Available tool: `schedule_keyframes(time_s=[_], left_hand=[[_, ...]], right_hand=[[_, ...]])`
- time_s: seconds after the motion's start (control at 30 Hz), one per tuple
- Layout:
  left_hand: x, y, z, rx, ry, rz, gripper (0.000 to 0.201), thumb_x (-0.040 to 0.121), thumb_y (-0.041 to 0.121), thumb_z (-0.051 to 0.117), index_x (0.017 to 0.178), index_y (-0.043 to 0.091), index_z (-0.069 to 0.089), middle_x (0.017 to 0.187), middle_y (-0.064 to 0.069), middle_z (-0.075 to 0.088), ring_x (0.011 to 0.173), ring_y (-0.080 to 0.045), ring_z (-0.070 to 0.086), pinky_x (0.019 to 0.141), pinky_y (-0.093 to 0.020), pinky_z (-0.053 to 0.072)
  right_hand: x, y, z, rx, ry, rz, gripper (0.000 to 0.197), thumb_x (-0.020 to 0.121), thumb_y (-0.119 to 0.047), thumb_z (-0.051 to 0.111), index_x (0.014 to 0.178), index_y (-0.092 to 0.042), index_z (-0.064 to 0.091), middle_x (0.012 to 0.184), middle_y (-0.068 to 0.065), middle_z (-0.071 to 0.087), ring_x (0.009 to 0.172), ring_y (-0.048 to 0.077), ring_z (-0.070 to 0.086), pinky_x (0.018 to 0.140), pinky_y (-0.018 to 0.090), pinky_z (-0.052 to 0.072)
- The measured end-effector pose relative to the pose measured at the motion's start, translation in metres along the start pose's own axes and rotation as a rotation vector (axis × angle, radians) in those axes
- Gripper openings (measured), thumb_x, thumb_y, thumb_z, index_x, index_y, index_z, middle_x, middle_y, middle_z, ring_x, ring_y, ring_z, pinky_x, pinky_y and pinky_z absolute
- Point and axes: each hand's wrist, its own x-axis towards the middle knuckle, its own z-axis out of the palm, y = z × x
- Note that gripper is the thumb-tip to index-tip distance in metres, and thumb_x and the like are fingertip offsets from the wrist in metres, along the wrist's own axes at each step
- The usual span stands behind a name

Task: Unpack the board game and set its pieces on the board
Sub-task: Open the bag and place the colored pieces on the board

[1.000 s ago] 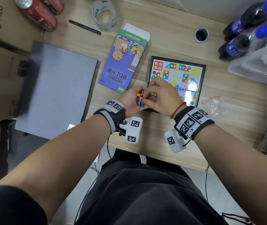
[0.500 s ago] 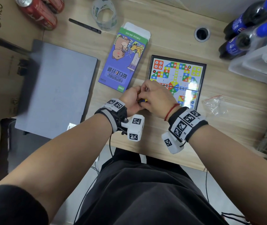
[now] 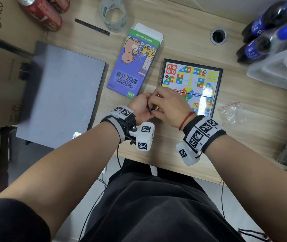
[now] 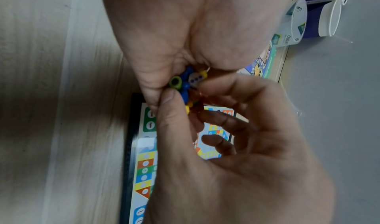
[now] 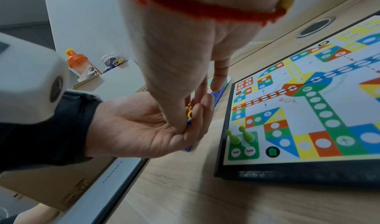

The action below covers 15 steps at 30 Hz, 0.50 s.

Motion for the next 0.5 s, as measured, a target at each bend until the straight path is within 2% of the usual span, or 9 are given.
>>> schedule_keyframes(time_s=[0.07, 0.13, 0.2, 0.27, 0.33, 0.4, 0.5], left_hand=[[0.0019, -0.0010, 0.0009, -0.008, -0.006, -0.004, 0.033, 0.100, 0.012, 0.029, 0.086, 0.008, 0.059, 0.073, -0.010, 0.062, 0.070, -0.020, 0.061, 0.051, -0.026, 0.054], [0.0024, -0.0019, 0.0022, -0.001, 0.003, 0.002, 0.032, 0.100, 0.013, 0.030, 0.085, 0.009, 0.058, 0.075, -0.010, 0.061, 0.070, -0.020, 0.060, 0.050, -0.025, 0.053], [0.0029, -0.0022, 0.0026, -0.005, 0.005, -0.005, 0.031, 0.100, 0.011, 0.030, 0.084, 0.009, 0.057, 0.075, -0.010, 0.061, 0.067, -0.020, 0.061, 0.050, -0.024, 0.052], [0.0010, -0.0011, 0.0038, -0.026, -0.011, -0.018, 0.032, 0.100, 0.012, 0.029, 0.084, 0.009, 0.056, 0.069, -0.009, 0.064, 0.057, -0.017, 0.065, 0.048, -0.023, 0.051], [-0.0016, 0.0008, 0.0047, -0.045, -0.010, -0.025, 0.033, 0.102, 0.014, 0.028, 0.085, 0.009, 0.056, 0.062, -0.007, 0.066, 0.050, -0.015, 0.065, 0.046, -0.021, 0.050], [-0.0041, 0.0035, 0.0045, -0.061, -0.005, -0.026, 0.031, 0.102, 0.017, 0.029, 0.094, 0.008, 0.058, 0.072, -0.009, 0.067, 0.059, -0.016, 0.068, 0.049, -0.023, 0.052], [-0.0068, 0.0054, 0.0024, -0.076, 0.006, -0.029, 0.029, 0.101, 0.018, 0.031, 0.108, 0.006, 0.057, 0.088, -0.012, 0.063, 0.075, -0.021, 0.068, 0.058, -0.029, 0.056]], right_hand=[[0.0005, 0.0009, 0.0012, -0.012, -0.006, 0.018, 0.017, 0.074, -0.022, 0.071, 0.089, -0.018, 0.066, 0.099, 0.005, 0.055, 0.085, 0.028, 0.053, 0.069, 0.035, 0.044], [0.0015, 0.0010, 0.0019, -0.032, -0.014, 0.030, 0.020, 0.073, -0.023, 0.072, 0.092, -0.017, 0.068, 0.101, 0.006, 0.056, 0.087, 0.029, 0.054, 0.069, 0.036, 0.045], [0.0026, 0.0004, 0.0025, -0.051, -0.009, 0.024, 0.016, 0.073, -0.022, 0.071, 0.088, -0.016, 0.069, 0.099, 0.006, 0.056, 0.087, 0.029, 0.053, 0.068, 0.034, 0.042], [0.0033, 0.0004, 0.0031, -0.073, 0.003, 0.002, 0.012, 0.075, -0.021, 0.068, 0.086, -0.016, 0.069, 0.097, 0.006, 0.056, 0.086, 0.029, 0.052, 0.066, 0.031, 0.035], [0.0035, 0.0013, 0.0032, -0.061, 0.025, -0.012, 0.011, 0.077, -0.021, 0.067, 0.087, -0.017, 0.069, 0.097, 0.005, 0.056, 0.087, 0.027, 0.052, 0.068, 0.031, 0.034], [0.0036, 0.0020, 0.0033, 0.010, 0.064, -0.013, 0.011, 0.078, -0.022, 0.069, 0.088, -0.017, 0.069, 0.098, 0.004, 0.058, 0.089, 0.026, 0.052, 0.071, 0.032, 0.038], [0.0042, -0.0008, 0.0019, 0.206, 0.117, 0.022, 0.012, 0.078, -0.021, 0.072, 0.090, -0.018, 0.070, 0.095, -0.001, 0.063, 0.089, 0.021, 0.053, 0.076, 0.028, 0.039]])
